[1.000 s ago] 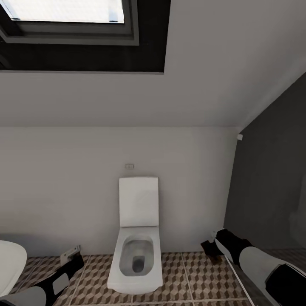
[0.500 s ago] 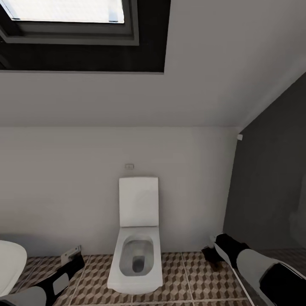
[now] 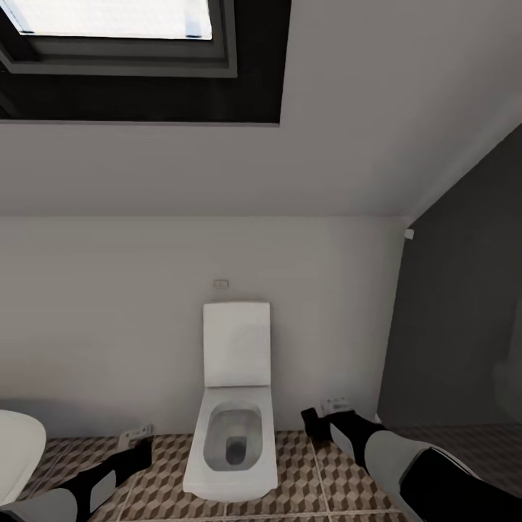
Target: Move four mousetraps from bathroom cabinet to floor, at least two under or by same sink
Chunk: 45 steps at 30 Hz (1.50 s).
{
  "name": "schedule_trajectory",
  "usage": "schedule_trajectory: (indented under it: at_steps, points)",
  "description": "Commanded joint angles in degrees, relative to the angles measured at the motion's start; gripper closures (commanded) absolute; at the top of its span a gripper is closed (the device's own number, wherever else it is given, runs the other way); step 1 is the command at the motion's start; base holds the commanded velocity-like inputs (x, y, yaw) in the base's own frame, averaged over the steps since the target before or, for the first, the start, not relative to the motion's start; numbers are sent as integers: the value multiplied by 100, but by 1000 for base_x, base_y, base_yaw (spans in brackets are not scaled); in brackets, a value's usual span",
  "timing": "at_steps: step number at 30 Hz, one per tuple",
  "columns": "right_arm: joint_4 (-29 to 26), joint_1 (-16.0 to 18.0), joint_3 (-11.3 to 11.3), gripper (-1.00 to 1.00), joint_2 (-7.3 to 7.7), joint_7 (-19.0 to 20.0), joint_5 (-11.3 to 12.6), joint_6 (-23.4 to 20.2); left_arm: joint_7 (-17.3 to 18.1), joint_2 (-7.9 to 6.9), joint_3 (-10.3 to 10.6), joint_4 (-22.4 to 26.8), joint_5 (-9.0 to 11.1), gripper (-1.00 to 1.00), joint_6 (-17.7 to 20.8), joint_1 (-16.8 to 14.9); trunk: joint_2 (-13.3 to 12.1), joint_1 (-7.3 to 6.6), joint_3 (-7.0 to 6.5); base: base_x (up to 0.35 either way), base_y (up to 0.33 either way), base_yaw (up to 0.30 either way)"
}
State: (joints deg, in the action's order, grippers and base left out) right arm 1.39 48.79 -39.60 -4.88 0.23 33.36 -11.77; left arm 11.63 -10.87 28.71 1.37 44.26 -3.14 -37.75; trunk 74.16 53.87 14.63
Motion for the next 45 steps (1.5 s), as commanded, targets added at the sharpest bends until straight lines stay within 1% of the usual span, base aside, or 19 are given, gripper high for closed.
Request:
schedule_trajectory:
  at_steps: [1,7,13,17,20,21,22,24,26,30,37,45]
  points:
    - [29,8,-48,100,-4,2,71,44,33,11,54,-5,28,100,-8,-5,5,0,8,0,90,0]
    - [36,8,-47,100,-4,3,74,57,38,-8,68,47,14,100,-15,-5,5,0,8,0,224,0]
    - [45,2,-47,100,3,-23,59,75,60,13,65,85,13,100,-36,-5,5,0,8,0,63,0]
    - [46,0,-47,100,13,-234,50,118,53,32,75,90,12,100,-34,-5,5,0,8,0,5,0]
    - [46,-2,-47,100,80,-353,54,136,51,42,80,94,12,100,-24,-5,5,0,8,0,2,0]
    - [46,-13,-47,100,139,-393,57,140,51,53,81,96,12,100,-15,-5,5,0,8,0,0,0]
    - [46,-30,-47,100,165,-406,59,142,49,60,81,97,12,100,-11,-5,5,0,8,0,0,0]
    - [46,-134,-47,100,219,-434,62,147,45,81,80,100,12,100,1,-5,5,0,8,0,0,0]
    - [41,-355,-49,100,248,-451,67,185,37,98,76,107,12,100,11,-5,5,0,8,0,0,0]
    - [38,-720,-50,100,225,-461,73,468,36,132,74,119,17,100,22,-5,5,0,8,0,0,0]
    - [37,-840,-48,100,208,-462,87,716,41,142,74,118,14,100,13,-5,5,0,8,0,0,0]
    - [31,-876,-51,100,215,-458,203,756,29,134,87,118,13,100,-36,-5,5,0,8,0,0,0]
